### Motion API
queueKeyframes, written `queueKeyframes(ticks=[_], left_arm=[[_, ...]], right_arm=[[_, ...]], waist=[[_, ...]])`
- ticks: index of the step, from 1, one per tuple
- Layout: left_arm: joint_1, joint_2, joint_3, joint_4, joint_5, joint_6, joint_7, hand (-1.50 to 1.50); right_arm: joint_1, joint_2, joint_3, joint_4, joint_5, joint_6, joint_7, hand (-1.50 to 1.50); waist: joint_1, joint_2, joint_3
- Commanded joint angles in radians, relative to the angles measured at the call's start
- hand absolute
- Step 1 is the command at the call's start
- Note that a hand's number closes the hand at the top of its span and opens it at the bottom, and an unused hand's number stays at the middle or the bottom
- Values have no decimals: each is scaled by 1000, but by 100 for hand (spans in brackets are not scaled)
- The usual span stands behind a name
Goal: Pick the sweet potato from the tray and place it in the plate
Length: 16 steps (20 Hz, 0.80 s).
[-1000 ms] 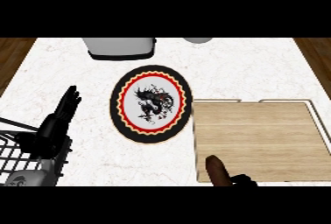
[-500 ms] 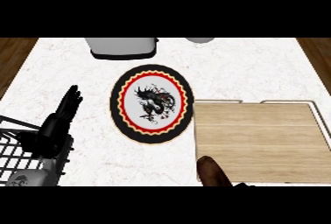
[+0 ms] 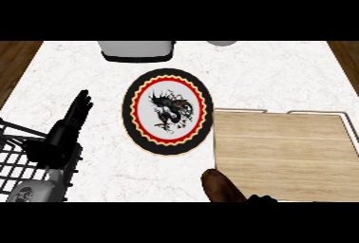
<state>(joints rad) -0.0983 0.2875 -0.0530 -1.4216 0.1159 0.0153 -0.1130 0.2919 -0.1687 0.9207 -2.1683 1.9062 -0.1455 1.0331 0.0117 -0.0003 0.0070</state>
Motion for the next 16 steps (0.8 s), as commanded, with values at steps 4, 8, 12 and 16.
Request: queueKeyframes(ticks=[4,8,12,16], left_arm=[[25,-13,-7,50,-25,16,-2,0],[35,-3,-6,38,-5,-15,2,0],[-21,-21,-23,57,-28,3,12,0],[-25,-21,-20,69,-35,9,13,0]], right_arm=[[-181,159,-10,37,-163,77,109,150],[-230,158,-76,84,-265,34,97,150],[-309,158,-115,140,-320,7,91,150],[-395,161,-172,238,-410,-22,110,150]], waist=[[29,18,-9],[58,24,-8],[60,32,-9],[67,32,-8]])
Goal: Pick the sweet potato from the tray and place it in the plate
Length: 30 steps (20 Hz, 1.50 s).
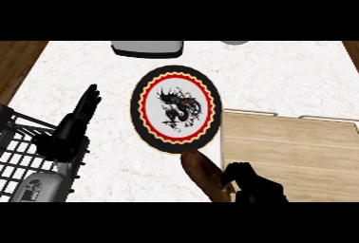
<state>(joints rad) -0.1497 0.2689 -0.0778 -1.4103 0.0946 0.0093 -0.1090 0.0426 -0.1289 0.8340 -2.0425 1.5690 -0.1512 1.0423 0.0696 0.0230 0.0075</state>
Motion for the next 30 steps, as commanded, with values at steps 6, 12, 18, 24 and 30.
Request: queueKeyframes(ticks=[6,12,18,24,30], left_arm=[[21,-8,-5,67,-17,4,0,0],[18,4,9,83,-5,-16,-9,0],[22,-7,-5,73,-21,0,9,0],[37,5,25,75,-10,5,5,0],[79,26,55,35,19,-13,10,0]], right_arm=[[-375,127,-242,308,-200,-190,165,150],[-521,128,-354,535,-299,-290,225,-150],[-603,128,-388,663,-370,-518,199,-150],[-587,128,-450,634,-404,-793,135,-150],[-434,129,-372,574,-498,-1021,41,-150]], waist=[[17,7,-6],[32,8,-7],[25,-1,-6],[-6,-9,-5],[-45,-21,-6]])
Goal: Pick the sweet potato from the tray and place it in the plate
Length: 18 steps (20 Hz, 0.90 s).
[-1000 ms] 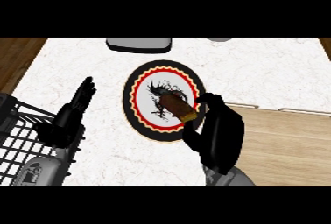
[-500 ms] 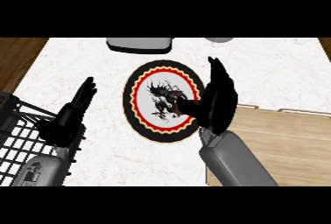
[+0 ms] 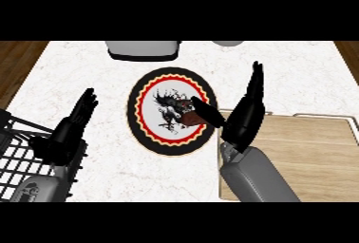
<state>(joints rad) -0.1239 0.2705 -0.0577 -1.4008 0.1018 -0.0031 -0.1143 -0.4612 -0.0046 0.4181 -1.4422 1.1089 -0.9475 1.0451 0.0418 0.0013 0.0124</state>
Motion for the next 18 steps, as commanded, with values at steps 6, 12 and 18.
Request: queueKeyframes(ticks=[6,12,18], left_arm=[[62,12,46,25,-5,27,32,0],[105,9,51,19,-7,4,-11,0],[98,-17,39,2,-36,28,1,0]], right_arm=[[358,-39,174,-232,-82,-241,-139,-150],[492,-243,309,-281,-291,-378,-307,-150],[497,-362,358,-211,-462,-457,-430,-150]], waist=[[-49,-4,-12],[-40,-1,-11],[-36,0,-10]])
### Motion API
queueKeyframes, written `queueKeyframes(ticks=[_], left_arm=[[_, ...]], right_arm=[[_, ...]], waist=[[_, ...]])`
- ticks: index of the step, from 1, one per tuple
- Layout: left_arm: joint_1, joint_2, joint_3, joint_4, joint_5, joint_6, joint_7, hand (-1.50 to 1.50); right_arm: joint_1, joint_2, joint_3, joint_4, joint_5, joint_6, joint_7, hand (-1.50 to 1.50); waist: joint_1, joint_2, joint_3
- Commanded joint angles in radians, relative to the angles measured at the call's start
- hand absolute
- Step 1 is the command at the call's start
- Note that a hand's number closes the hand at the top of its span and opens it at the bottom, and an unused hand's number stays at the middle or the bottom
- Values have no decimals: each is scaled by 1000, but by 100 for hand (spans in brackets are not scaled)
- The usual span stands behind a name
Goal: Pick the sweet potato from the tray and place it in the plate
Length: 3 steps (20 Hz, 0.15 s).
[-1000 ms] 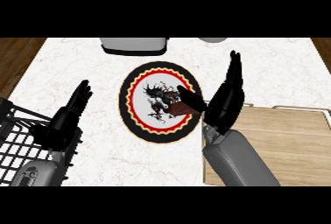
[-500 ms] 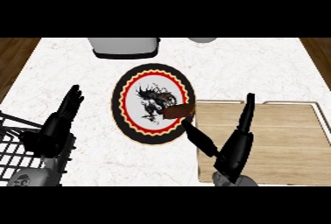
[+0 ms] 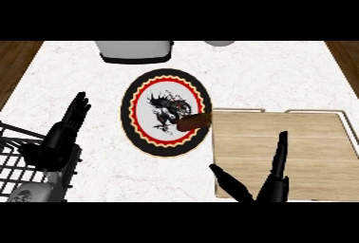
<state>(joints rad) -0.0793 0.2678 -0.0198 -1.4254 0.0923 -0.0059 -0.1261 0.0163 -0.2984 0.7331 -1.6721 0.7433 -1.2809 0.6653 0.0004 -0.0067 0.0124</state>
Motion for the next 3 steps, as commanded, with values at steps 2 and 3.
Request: queueKeyframes(ticks=[2,3], left_arm=[[32,8,27,47,1,-4,25,0],[54,27,37,53,12,-31,7,0]], right_arm=[[87,-49,79,-5,-80,-159,-89,-150],[10,-46,33,32,-102,-164,-100,-150]], waist=[[-1,7,-11],[6,8,-11]])
